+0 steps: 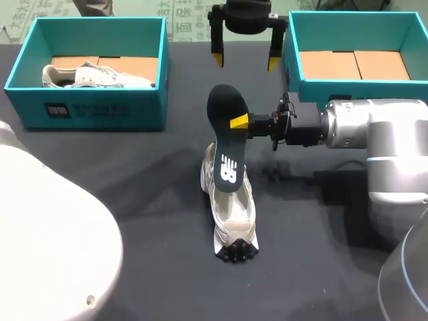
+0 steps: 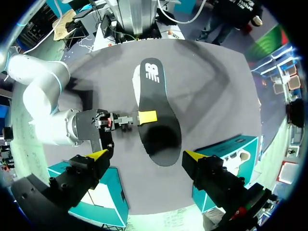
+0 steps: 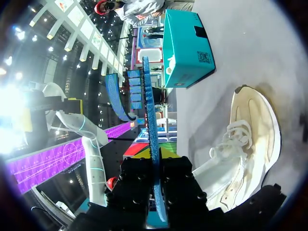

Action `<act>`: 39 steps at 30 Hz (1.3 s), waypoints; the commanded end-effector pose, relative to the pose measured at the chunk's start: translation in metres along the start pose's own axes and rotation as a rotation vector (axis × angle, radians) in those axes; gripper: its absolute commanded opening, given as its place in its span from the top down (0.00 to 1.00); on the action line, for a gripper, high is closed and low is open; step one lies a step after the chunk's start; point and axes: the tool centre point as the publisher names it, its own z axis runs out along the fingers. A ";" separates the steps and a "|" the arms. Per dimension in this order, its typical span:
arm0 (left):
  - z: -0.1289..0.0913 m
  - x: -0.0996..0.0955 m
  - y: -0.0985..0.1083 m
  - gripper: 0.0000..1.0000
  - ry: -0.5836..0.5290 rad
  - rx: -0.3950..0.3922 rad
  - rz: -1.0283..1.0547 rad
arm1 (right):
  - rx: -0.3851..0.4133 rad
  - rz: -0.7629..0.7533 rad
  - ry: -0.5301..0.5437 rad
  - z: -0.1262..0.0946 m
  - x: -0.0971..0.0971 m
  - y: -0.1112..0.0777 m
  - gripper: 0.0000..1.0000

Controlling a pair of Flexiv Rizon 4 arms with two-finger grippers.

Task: Take the shoe out of the shoebox, open the shoe tongue, remove and reinsert the insole, then place the shoe into the shoebox

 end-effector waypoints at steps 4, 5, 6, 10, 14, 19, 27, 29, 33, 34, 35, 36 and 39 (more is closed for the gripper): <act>0.002 0.013 -0.001 0.00 -0.079 0.023 -0.008 | 0.001 0.001 -0.003 0.000 0.000 -0.001 1.00; 0.002 0.017 -0.003 0.00 -0.109 0.022 -0.010 | 0.001 0.001 -0.003 0.000 0.000 -0.001 1.00; 0.002 0.020 -0.004 0.00 -0.134 0.019 -0.008 | 0.001 0.001 -0.003 0.000 0.000 -0.001 1.00; 0.001 0.036 -0.013 0.00 -0.324 -0.006 0.010 | 0.001 0.001 -0.003 0.000 0.000 -0.001 1.00; -0.001 0.052 -0.027 0.00 -0.494 -0.052 0.041 | 0.001 0.001 -0.003 0.000 0.000 -0.001 1.00; -0.003 0.065 -0.041 0.00 -0.670 -0.076 0.050 | 0.001 0.001 -0.003 0.000 0.000 -0.001 1.00; -0.016 0.085 -0.062 0.00 -0.857 -0.109 0.048 | 0.001 0.001 -0.003 0.000 0.000 -0.001 1.00; -0.028 0.092 -0.066 0.00 -0.867 -0.131 0.080 | 0.001 0.001 -0.003 0.000 0.000 -0.001 1.00; -0.028 0.092 -0.066 0.00 -0.867 -0.131 0.080 | 0.001 0.001 -0.003 0.000 0.000 -0.001 1.00; -0.028 0.092 -0.066 0.00 -0.867 -0.131 0.080 | 0.001 0.001 -0.003 0.000 0.000 -0.001 1.00; -0.028 0.092 -0.066 0.00 -0.867 -0.131 0.080 | 0.001 0.001 -0.003 0.000 0.000 -0.001 1.00; -0.028 0.092 -0.066 0.00 -0.867 -0.131 0.080 | 0.001 0.001 -0.003 0.000 0.000 -0.001 1.00; -0.028 0.092 -0.066 0.00 -0.867 -0.131 0.080 | 0.001 0.001 -0.003 0.000 0.000 -0.001 1.00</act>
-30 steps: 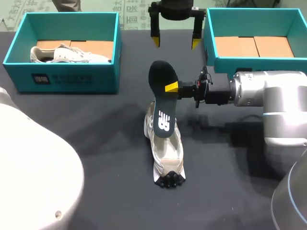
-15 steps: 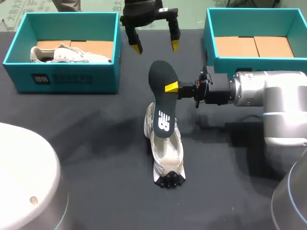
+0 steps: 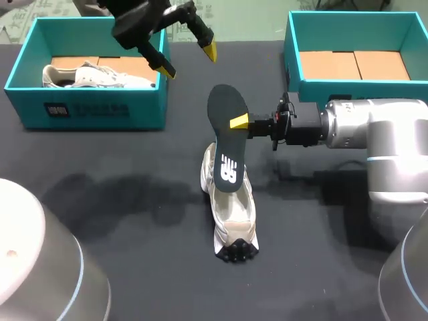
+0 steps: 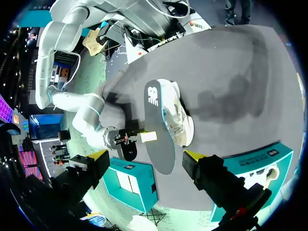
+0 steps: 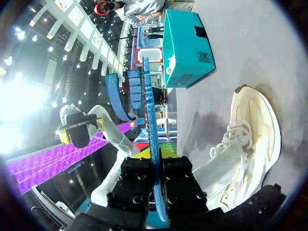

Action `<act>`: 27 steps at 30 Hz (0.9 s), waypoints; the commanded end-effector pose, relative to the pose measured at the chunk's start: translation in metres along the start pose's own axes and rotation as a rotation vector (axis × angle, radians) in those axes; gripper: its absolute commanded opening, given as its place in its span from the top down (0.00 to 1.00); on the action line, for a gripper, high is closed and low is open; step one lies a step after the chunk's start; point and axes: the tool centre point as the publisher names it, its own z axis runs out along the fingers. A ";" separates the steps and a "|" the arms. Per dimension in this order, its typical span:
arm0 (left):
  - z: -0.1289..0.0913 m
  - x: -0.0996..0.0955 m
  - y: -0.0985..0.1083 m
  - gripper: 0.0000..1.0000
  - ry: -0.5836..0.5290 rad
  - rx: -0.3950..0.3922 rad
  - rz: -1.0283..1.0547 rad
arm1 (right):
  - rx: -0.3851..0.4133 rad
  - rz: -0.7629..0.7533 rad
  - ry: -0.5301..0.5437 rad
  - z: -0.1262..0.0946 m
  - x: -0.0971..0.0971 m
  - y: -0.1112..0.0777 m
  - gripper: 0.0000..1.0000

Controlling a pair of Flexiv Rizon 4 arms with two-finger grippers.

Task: Take the shoe out of the shoebox, open the shoe tongue, remove and reinsert the insole, then place the shoe into the shoebox

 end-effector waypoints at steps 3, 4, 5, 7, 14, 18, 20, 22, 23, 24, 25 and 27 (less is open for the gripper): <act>0.008 0.006 -0.011 0.00 -0.247 -0.090 0.008 | 0.001 0.000 -0.002 0.000 0.000 -0.001 1.00; 0.013 0.008 -0.017 0.00 -0.284 -0.070 0.033 | 0.001 0.000 -0.002 0.000 0.000 -0.001 1.00; 0.017 0.012 -0.020 0.00 -0.319 -0.062 0.017 | 0.001 0.000 -0.002 0.000 0.000 -0.001 1.00; 0.026 0.022 -0.022 0.00 -0.365 -0.070 0.002 | 0.001 0.000 -0.002 0.000 0.000 -0.001 1.00; 0.038 0.046 -0.028 0.00 -0.509 -0.129 -0.090 | 0.001 0.000 -0.002 0.000 0.000 -0.001 1.00; 0.038 0.054 -0.037 0.00 -0.571 -0.186 -0.127 | 0.001 0.000 -0.002 0.000 0.000 -0.001 1.00; 0.038 0.054 -0.037 0.00 -0.571 -0.186 -0.127 | 0.001 0.000 -0.002 0.000 0.000 -0.001 1.00; 0.038 0.054 -0.037 0.00 -0.571 -0.186 -0.127 | 0.001 0.000 -0.002 0.000 0.000 -0.001 1.00; 0.038 0.054 -0.037 0.00 -0.571 -0.186 -0.127 | 0.001 0.000 -0.002 0.000 0.000 -0.001 1.00; 0.038 0.054 -0.037 0.00 -0.571 -0.186 -0.127 | 0.001 0.000 -0.002 0.000 0.000 -0.001 1.00; 0.038 0.054 -0.037 0.00 -0.571 -0.186 -0.127 | 0.001 0.000 -0.002 0.000 0.000 -0.001 1.00; 0.038 0.054 -0.037 0.00 -0.571 -0.186 -0.127 | 0.001 0.000 -0.002 0.000 0.000 -0.001 1.00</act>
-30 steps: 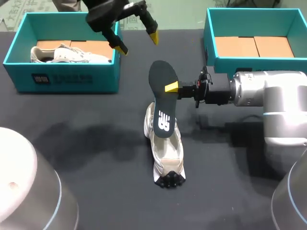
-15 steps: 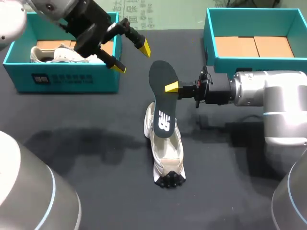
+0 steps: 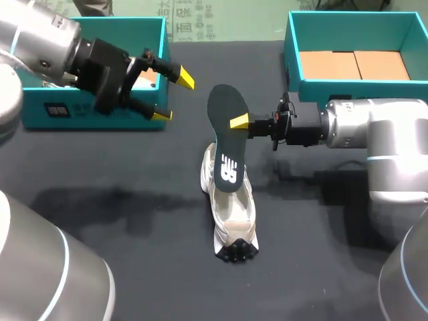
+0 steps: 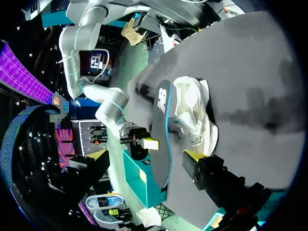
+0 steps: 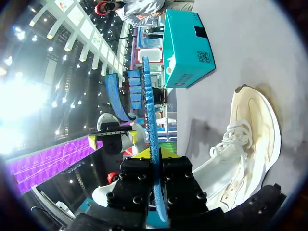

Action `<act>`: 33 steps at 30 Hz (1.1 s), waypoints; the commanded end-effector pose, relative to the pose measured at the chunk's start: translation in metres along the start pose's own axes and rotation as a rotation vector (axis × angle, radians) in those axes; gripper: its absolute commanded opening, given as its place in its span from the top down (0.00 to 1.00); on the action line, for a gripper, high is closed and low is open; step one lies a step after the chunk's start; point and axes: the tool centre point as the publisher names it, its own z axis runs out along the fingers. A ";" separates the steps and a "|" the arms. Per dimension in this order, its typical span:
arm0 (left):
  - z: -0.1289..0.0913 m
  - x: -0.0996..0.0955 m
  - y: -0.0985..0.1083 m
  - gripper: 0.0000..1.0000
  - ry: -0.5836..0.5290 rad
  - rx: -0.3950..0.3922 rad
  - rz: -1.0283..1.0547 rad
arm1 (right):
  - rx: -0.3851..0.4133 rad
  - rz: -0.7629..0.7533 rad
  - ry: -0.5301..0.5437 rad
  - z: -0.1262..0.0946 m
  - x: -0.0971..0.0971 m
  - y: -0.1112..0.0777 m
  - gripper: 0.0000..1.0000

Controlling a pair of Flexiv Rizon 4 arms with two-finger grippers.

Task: Take the shoe out of the shoebox, open the shoe tongue, remove and reinsert the insole, then place the shoe into the shoebox

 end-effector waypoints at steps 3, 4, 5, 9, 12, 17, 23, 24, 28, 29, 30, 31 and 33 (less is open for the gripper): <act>0.001 0.005 -0.006 0.00 -0.135 -0.072 0.003 | 0.001 0.000 -0.002 0.000 0.000 0.000 1.00; 0.012 0.013 -0.008 0.00 -0.133 -0.054 0.010 | 0.001 0.000 -0.002 0.000 0.000 0.000 1.00; 0.019 0.018 -0.009 0.00 -0.135 -0.033 0.009 | 0.001 0.000 -0.002 0.000 0.000 0.000 1.00; 0.039 0.035 0.002 0.00 -0.149 -0.064 0.006 | 0.001 0.000 -0.002 0.000 0.000 0.000 1.00; 0.044 0.038 0.005 0.00 -0.168 -0.060 0.001 | 0.001 0.000 -0.002 0.000 0.000 0.000 1.00; 0.056 0.040 0.011 0.00 -0.215 -0.078 -0.019 | 0.004 0.013 -0.005 0.002 0.000 -0.004 1.00; 0.074 0.040 0.019 0.00 -0.257 -0.113 -0.078 | 0.026 0.033 0.005 0.008 -0.001 -0.011 1.00; 0.076 0.040 0.018 0.00 -0.266 -0.125 -0.080 | 0.027 0.036 0.007 0.008 -0.001 -0.012 1.00; 0.085 0.040 0.019 0.00 -0.278 -0.148 -0.091 | 0.026 0.042 0.020 0.011 -0.002 -0.015 1.00; 0.087 0.040 0.019 0.00 -0.284 -0.153 -0.098 | 0.026 0.044 0.021 0.012 -0.002 -0.015 1.00; 0.089 0.041 0.020 0.00 -0.285 -0.157 -0.099 | 0.026 0.046 0.022 0.013 -0.002 -0.016 1.00; 0.090 0.041 0.020 0.03 -0.285 -0.158 -0.100 | 0.025 0.048 0.023 0.013 -0.003 -0.016 1.00; 0.093 0.041 0.020 0.15 -0.287 -0.168 -0.103 | 0.022 0.050 0.025 0.013 -0.003 -0.017 1.00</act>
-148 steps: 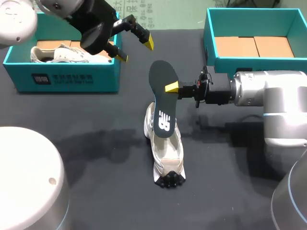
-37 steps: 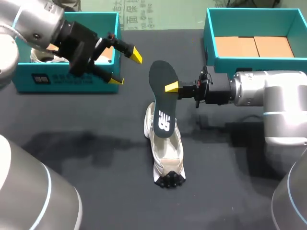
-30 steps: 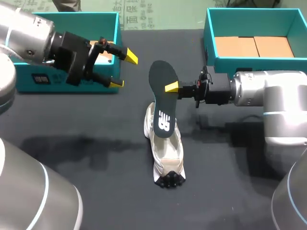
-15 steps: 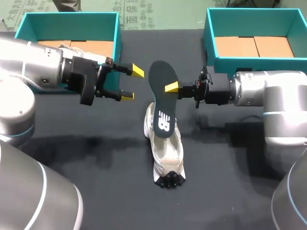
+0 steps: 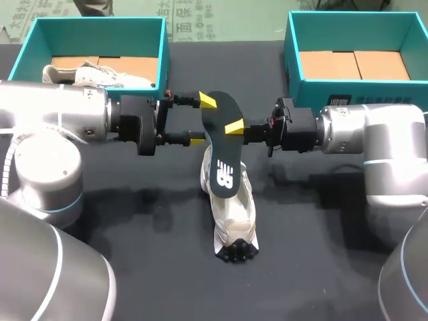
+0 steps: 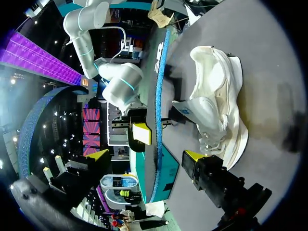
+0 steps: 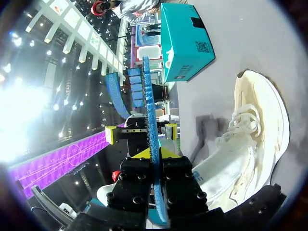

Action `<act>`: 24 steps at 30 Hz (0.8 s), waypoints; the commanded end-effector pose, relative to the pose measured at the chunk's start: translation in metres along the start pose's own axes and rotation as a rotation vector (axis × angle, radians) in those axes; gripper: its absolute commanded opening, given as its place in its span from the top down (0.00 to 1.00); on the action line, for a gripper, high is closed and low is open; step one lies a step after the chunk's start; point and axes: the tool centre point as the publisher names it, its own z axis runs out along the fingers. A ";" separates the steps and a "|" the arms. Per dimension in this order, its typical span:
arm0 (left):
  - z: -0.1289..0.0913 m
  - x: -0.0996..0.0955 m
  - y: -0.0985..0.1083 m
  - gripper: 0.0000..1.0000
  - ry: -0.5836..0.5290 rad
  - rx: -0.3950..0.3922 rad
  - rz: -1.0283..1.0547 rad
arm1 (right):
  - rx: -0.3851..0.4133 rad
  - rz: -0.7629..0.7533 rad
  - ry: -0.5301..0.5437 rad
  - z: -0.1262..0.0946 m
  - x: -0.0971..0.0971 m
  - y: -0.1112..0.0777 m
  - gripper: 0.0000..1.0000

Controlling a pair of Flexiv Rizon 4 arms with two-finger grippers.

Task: Take the shoe out of the shoebox, open the shoe tongue, remove and reinsert the insole, then place the shoe into the shoebox

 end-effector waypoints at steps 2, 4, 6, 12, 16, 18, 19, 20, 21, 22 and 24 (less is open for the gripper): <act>0.011 0.004 -0.002 0.20 -0.014 -0.026 -0.002 | -0.004 0.002 0.002 0.002 -0.002 -0.001 1.00; 0.013 0.005 -0.002 0.27 -0.016 -0.034 -0.007 | -0.004 0.002 0.002 0.002 -0.002 -0.001 1.00; 0.016 0.007 -0.001 0.33 -0.022 -0.042 -0.013 | -0.004 0.002 0.002 0.002 -0.002 -0.001 1.00; 0.021 0.008 0.002 0.50 -0.039 -0.082 -0.021 | -0.004 0.002 0.002 0.002 -0.002 -0.001 1.00; 0.022 0.008 0.005 0.54 -0.039 -0.091 -0.024 | -0.004 0.002 0.002 0.002 -0.002 -0.001 1.00; 0.022 0.009 0.007 0.54 -0.037 -0.094 -0.023 | -0.004 0.002 0.002 0.002 -0.002 -0.001 1.00; 0.022 0.010 0.008 0.54 -0.036 -0.093 -0.023 | -0.004 0.002 0.002 0.002 -0.002 -0.001 1.00; 0.023 0.010 0.009 0.55 -0.035 -0.093 -0.023 | -0.004 0.002 0.002 0.002 -0.002 -0.001 1.00; 0.023 0.011 0.010 0.55 -0.034 -0.092 -0.023 | -0.004 0.002 0.002 0.002 -0.002 -0.001 1.00; 0.023 0.012 0.010 0.55 -0.033 -0.092 -0.023 | -0.004 0.002 0.002 0.002 -0.002 -0.001 1.00; 0.024 0.013 0.012 0.55 -0.032 -0.091 -0.022 | -0.004 0.002 0.002 0.002 -0.002 -0.001 1.00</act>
